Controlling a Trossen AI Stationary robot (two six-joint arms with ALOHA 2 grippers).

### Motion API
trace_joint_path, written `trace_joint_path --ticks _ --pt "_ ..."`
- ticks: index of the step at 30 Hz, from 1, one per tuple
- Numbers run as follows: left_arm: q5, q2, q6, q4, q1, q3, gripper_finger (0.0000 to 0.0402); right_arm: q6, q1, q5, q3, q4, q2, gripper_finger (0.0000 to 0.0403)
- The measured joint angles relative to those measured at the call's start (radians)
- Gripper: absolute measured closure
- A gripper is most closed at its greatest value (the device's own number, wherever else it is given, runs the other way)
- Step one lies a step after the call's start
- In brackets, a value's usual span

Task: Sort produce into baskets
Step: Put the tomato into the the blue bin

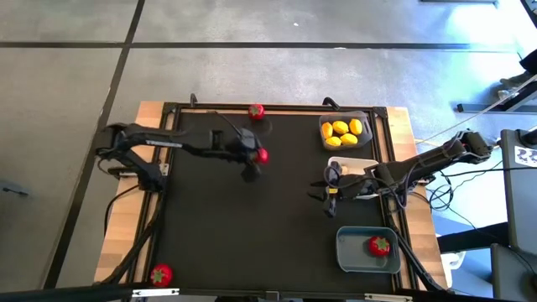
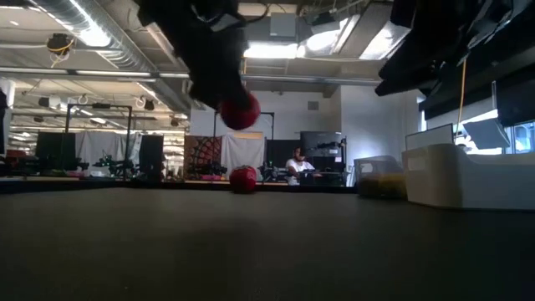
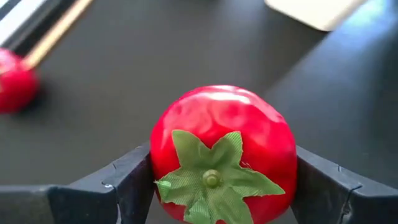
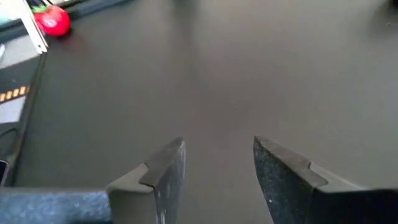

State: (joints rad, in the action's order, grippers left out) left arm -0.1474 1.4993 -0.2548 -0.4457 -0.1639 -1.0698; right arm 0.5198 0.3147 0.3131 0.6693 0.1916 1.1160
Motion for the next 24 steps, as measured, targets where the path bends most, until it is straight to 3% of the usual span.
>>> trace_joint_path --ticks 8,16,24 --pt "0.001 0.198 0.129 0.261 0.113 -0.007 0.0112 0.0 0.0 0.027 0.0 0.049 0.0 0.0214" --pt "0.042 0.335 0.079 0.156 0.161 -0.167 0.0112 0.001 -0.001 0.095 0.0 0.052 0.0 0.0214" --pt "0.042 0.419 0.136 0.043 0.157 -0.299 0.0112 0.011 -0.001 0.116 0.0 0.051 0.001 0.0214"
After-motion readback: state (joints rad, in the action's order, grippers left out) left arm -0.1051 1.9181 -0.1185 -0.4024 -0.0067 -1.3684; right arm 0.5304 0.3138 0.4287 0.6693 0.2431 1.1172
